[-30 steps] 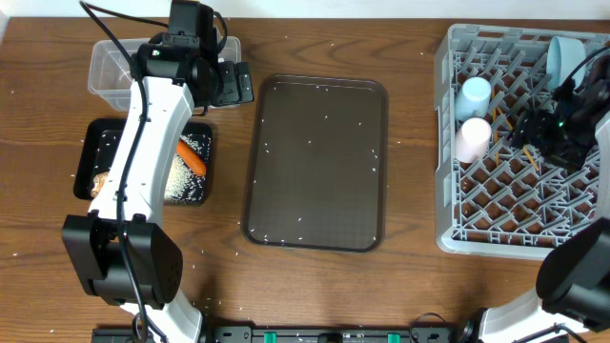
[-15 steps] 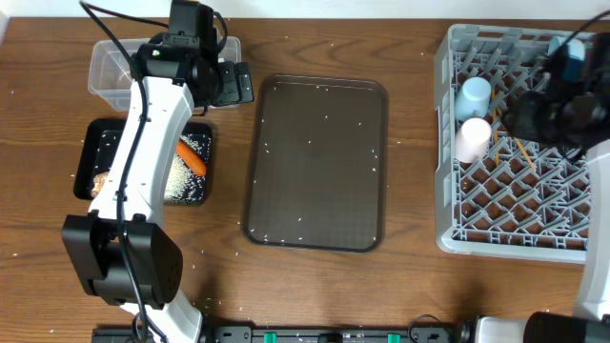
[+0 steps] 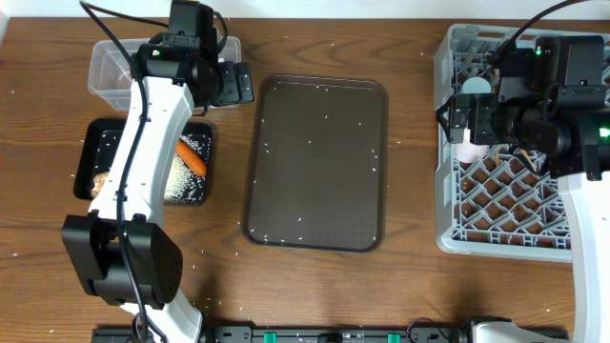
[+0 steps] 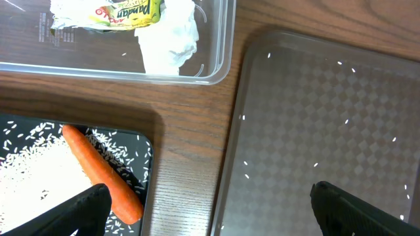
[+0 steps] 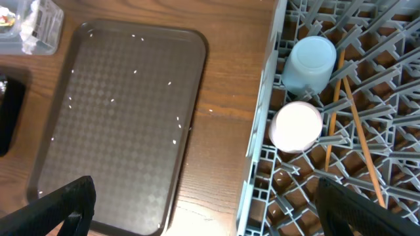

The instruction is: Sort waste into correct bins and load items into the dishwasher rack

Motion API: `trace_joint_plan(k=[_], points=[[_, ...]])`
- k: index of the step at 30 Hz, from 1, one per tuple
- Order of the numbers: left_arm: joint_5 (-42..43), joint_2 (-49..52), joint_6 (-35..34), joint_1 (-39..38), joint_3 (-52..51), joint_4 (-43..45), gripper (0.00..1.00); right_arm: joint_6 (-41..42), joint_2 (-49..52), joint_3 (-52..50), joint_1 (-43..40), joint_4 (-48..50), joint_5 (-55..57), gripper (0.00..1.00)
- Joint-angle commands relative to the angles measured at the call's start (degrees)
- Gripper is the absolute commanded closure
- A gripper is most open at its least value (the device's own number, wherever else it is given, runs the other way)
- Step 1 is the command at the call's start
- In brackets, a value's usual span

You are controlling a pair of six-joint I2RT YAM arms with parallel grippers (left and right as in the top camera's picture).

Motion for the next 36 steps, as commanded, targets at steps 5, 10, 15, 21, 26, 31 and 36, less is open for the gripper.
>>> trace_joint_plan(k=[5, 10, 15, 21, 26, 31, 36], points=[[-0.04, 0.2, -0.57, 0.24, -0.7, -0.15, 0.02, -0.11, -0.33, 0.7, 0.44, -3.96, 0.94, 0.01], [-0.04, 0.2, -0.57, 0.24, -0.7, -0.15, 0.02, -0.15, -0.33, 0.7, 0.44, -2.78, 0.5, 0.01], [-0.07, 0.2, -0.57, 0.24, -0.7, -0.15, 0.02, -2.12, -0.33, -0.24, 0.44, 2.51, 0.57, 0.01], [-0.07, 0.2, -0.57, 0.24, -0.7, -0.15, 0.02, -2.95, -4.81, -9.22, 0.5, 15.21, 0.57, 0.01], [-0.07, 0.2, -0.57, 0.24, -0.7, -0.15, 0.02, -3.3, -14.8, -27.71, 0.31, 32.06, 0.61, 0.01], [-0.07, 0.2, -0.57, 0.24, -0.7, -0.15, 0.02, -4.2, -29.79, -49.7, 0.04, 46.05, 3.02, 0.01], [-0.07, 0.2, -0.57, 0.24, -0.7, -0.15, 0.02, -3.93, -45.99, -68.54, -0.04, 55.54, 3.15, 0.01]])
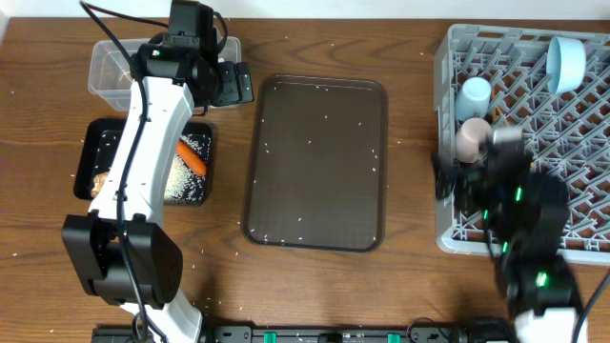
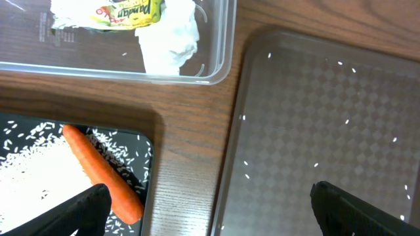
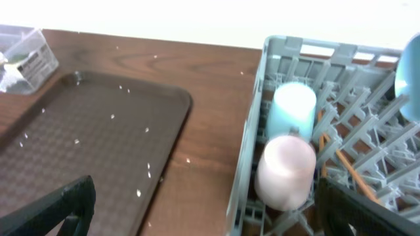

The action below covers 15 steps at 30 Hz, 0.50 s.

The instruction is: Sort waste into correct bins and load items into the dishwasher rack

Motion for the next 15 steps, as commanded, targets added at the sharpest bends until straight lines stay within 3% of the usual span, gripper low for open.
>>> trace_joint_plan(k=[1, 8, 15], points=[[-0.09, 0.2, -0.55, 0.24, -0.7, -0.15, 0.02, -0.74, -9.73, -10.16, -0.04, 4.09, 0.94, 0.01], [-0.09, 0.2, -0.55, 0.24, -0.7, -0.15, 0.02, 2.73, -27.87, -25.92, -0.04, 7.63, 0.94, 0.01], [-0.07, 0.2, -0.55, 0.24, -0.7, -0.15, 0.02, 4.13, -35.3, -31.61, -0.04, 9.42, 1.01, 0.01]])
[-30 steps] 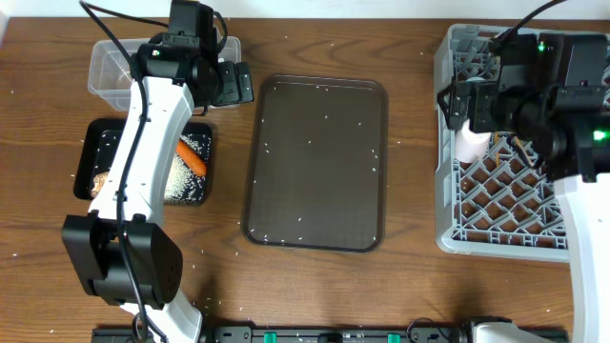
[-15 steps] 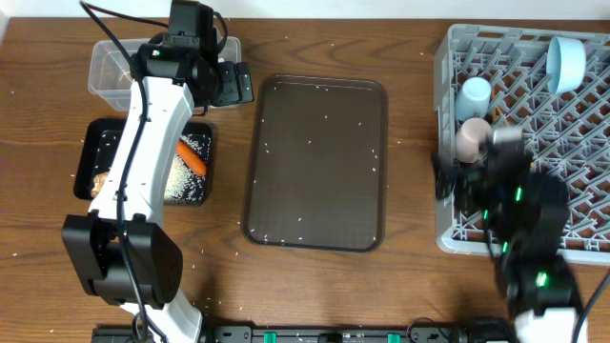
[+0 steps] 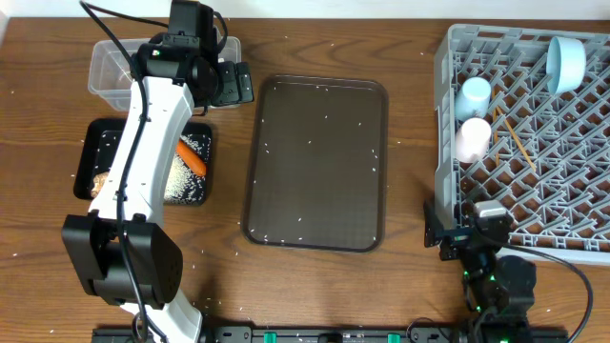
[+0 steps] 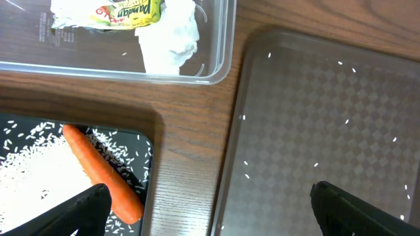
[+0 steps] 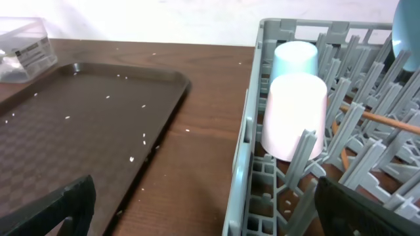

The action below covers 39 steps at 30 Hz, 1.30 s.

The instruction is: Sort waste into correct bins and load items into the dishwasher rack

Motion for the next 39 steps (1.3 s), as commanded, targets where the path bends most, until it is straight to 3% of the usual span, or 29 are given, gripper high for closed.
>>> trace_joint_plan(k=[1, 8, 39], points=[[-0.07, 0.2, -0.55, 0.24, -0.68, -0.17, 0.02, 1.29, -2.23, -0.61, -0.04, 1.01, 0.59, 0.01], [-0.07, 0.2, -0.55, 0.24, -0.68, -0.17, 0.02, 0.7, -7.78, -0.72, -0.04, 1.14, 1.01, 0.01], [-0.07, 0.2, -0.55, 0.24, -0.68, -0.17, 0.02, -1.84, -7.69, -1.79, -0.04, 3.15, 3.32, 0.01]])
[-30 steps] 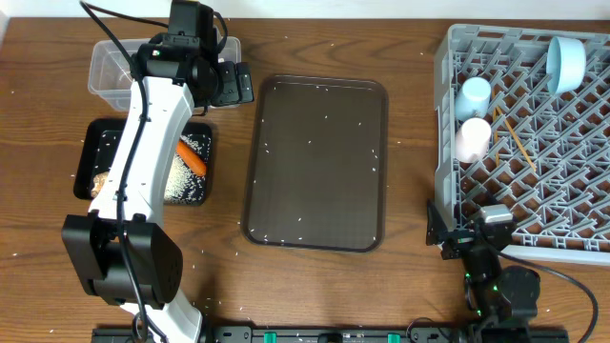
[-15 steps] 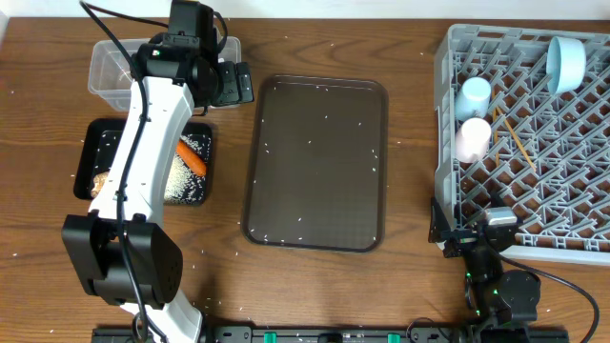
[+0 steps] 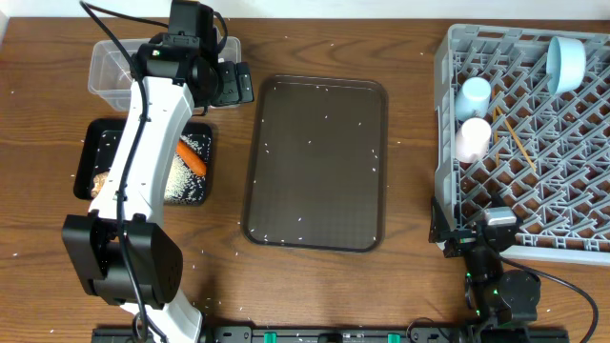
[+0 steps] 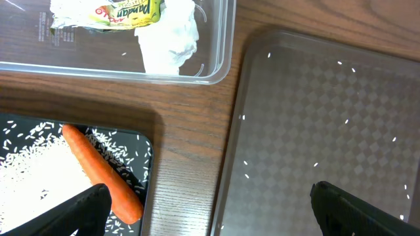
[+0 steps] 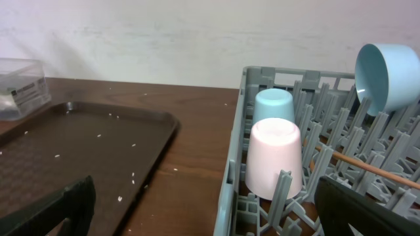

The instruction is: Sort waste into correct bins and load items into the dishwasher rack

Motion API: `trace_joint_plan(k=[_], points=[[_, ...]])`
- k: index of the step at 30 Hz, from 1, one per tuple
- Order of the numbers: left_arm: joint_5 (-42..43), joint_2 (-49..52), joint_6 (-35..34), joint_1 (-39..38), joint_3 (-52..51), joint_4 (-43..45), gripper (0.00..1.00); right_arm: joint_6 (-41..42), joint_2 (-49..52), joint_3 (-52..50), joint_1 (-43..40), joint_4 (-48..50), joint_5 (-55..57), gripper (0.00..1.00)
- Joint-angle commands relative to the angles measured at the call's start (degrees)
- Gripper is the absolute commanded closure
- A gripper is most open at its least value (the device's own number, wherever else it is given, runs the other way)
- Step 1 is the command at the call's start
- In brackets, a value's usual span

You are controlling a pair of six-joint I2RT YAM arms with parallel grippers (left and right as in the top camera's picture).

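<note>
The grey dishwasher rack (image 3: 446, 143) stands at the right, holding a pink cup (image 3: 473, 139), a light blue cup (image 3: 474, 95), a blue bowl (image 3: 567, 59) and chopsticks (image 3: 515, 136). My right gripper (image 3: 474, 232) is open and empty, low at the table's near edge by the rack's front-left corner; its wrist view faces the pink cup (image 5: 273, 157). My left gripper (image 3: 232, 84) is open and empty, high between the clear bin (image 3: 105, 71) and the brown tray (image 3: 317, 162). The clear bin holds a wrapper (image 4: 125, 13) and tissue (image 4: 167, 39). A carrot (image 4: 102, 174) lies in the black bin (image 3: 105, 143) with rice.
Loose rice grains are scattered over the tray (image 4: 315, 118) and the wooden table (image 3: 410, 143). The left arm's white link (image 3: 143, 143) reaches over the black bin. A pale wall (image 5: 197, 39) stands behind the table's far edge.
My right gripper has shifted slightly to the right at the near edge, and its camera now looks more level at the rack. The left arm has not moved.
My right gripper was open above the two cups in the rack's left part. Then it was nearer the table's front, by the rack's left side. Later it sat low at the near edge beside the rack's corner, where it stays. The left gripper stayed open throughout.
</note>
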Motion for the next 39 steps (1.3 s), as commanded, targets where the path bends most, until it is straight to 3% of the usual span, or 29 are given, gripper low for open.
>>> trace_joint_plan(k=[1, 29, 39], points=[[-0.09, 0.2, -0.55, 0.24, -0.66, -0.15, 0.02, -0.85, -0.42, -0.35, -0.04, 0.0, 0.74, 0.01], [-1.77, 0.07, -0.52, 0.26, -0.66, 0.13, 0.02, -0.85, -0.42, -0.35, -0.04, 0.0, 0.74, 0.01], [-1.84, -3.21, 3.98, -3.91, -3.72, 12.2, 0.02, -0.85, -0.42, -0.35, -0.04, 0.0, 0.74, 0.01]])
